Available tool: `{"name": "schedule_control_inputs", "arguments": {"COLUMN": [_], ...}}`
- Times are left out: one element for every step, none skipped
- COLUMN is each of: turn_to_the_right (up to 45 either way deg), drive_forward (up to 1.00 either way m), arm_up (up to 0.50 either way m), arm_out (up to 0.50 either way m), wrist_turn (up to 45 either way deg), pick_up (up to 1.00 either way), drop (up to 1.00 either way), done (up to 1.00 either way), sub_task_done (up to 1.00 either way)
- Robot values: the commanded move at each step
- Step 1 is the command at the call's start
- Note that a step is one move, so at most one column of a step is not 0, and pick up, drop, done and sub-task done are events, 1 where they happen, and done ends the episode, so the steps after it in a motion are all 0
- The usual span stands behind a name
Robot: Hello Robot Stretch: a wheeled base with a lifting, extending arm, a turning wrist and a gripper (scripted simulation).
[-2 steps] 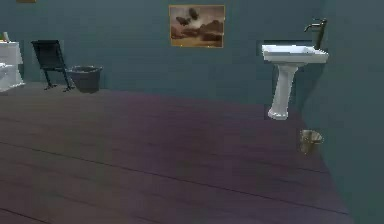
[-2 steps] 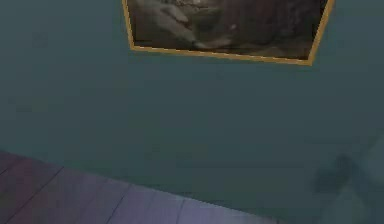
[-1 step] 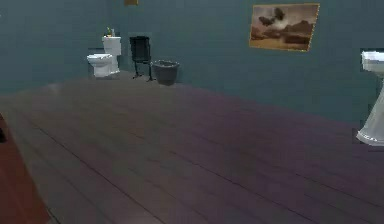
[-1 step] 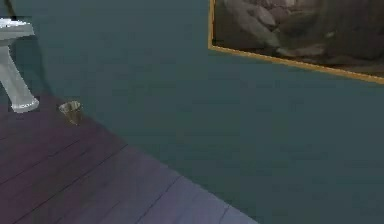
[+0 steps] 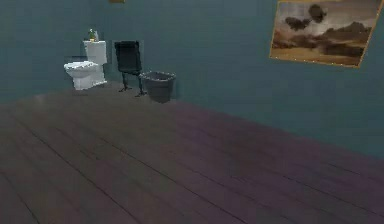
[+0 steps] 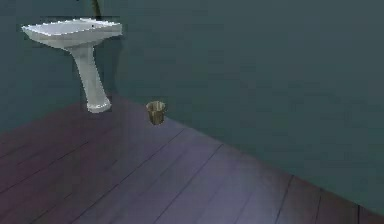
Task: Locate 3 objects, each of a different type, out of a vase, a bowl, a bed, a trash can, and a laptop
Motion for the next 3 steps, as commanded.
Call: {"name": "schedule_control_inputs", "arguments": {"turn_to_the_right": [0.0, 0.0, 0.0], "drive_forward": [1.0, 1.0, 0.5], "arm_up": [0.0, 0.0, 0.0], "arm_out": [0.0, 0.0, 0.0], "wrist_turn": [0.0, 0.0, 0.0], "pick_up": [0.0, 0.0, 0.0], "drop": [0.0, 0.0, 0.0], "done": [0.0, 0.0, 0.0], "sub_task_done": [0.0, 0.0, 0.0]}}
